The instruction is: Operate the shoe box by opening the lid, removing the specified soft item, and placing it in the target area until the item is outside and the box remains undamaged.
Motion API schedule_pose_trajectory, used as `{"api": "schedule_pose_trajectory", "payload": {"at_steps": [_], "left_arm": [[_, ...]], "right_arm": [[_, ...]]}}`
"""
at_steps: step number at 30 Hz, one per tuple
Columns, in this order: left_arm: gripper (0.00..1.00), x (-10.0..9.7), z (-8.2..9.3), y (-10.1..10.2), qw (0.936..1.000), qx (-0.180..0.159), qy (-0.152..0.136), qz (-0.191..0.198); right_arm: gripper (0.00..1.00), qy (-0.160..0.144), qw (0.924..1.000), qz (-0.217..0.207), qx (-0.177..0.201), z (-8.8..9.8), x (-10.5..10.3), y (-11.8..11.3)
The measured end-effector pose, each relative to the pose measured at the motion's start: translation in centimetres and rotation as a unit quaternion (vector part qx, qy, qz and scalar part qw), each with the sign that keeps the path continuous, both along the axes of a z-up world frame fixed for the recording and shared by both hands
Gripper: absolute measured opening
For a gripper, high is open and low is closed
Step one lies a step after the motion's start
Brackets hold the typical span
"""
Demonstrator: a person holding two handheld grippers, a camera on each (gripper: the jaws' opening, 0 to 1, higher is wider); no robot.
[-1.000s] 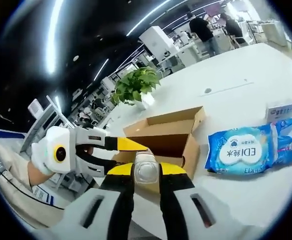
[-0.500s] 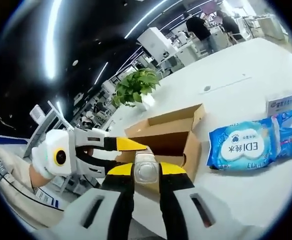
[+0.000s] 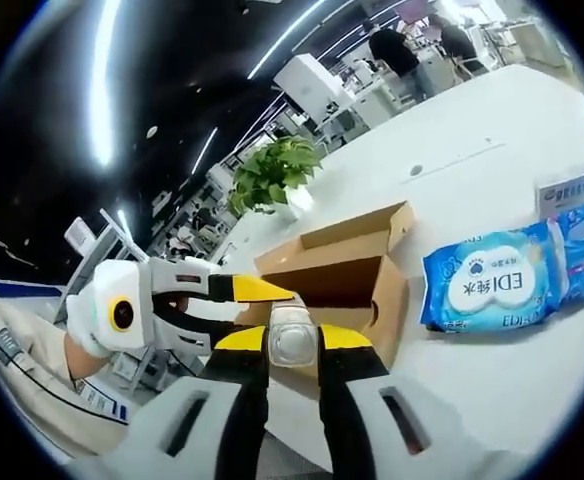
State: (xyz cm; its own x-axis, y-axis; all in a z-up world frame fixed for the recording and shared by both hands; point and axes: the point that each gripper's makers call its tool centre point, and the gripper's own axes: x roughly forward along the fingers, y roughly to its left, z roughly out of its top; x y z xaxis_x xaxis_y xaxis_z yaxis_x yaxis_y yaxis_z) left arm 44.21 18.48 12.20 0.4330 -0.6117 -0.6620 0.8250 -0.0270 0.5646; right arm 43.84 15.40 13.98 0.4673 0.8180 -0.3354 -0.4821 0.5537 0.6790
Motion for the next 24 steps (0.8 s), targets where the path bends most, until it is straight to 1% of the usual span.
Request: {"api": "schedule_pose_trajectory", "payload": {"at_steps": [4,7,11,13,19,22,24], "left_arm": [[0.17,0.0,0.0,-0.1,1.0,0.002,-0.001,-0.003],[0.17,-0.1,0.0,-0.2,1.0,0.0,0.003,-0.007],[0.18,-0.1,0.1,-0.5,0.9998,0.003,-0.003,-0.02],[0.18,-0.2,0.1,-0.8,0.9996,0.003,-0.002,-0.027],[0.19,0.1,0.4,-1.3,0.9995,-0.003,-0.006,-0.032],[0.24,0.1,0.4,-1.5,0.9994,-0.007,0.0,-0.035],[0.25,0.2,0.5,-1.5,0.9994,-0.008,-0.001,-0.034]], "right_arm": [[0.14,0.001,1.0,-0.006,0.003,0.0,0.0,-0.2],[0.14,0.007,0.9999,-0.01,0.01,0.0,-0.1,-0.3],[0.14,0.014,0.9996,-0.018,0.019,0.0,-0.1,-0.6],[0.14,0.018,0.9995,-0.017,0.019,0.1,-0.1,-0.8],[0.14,0.019,0.9989,-0.027,0.032,0.6,0.3,-1.3],[0.14,0.013,0.999,-0.03,0.03,0.8,0.5,-1.3],[0.14,0.009,0.9991,-0.029,0.031,1.0,0.6,-1.3]]}}
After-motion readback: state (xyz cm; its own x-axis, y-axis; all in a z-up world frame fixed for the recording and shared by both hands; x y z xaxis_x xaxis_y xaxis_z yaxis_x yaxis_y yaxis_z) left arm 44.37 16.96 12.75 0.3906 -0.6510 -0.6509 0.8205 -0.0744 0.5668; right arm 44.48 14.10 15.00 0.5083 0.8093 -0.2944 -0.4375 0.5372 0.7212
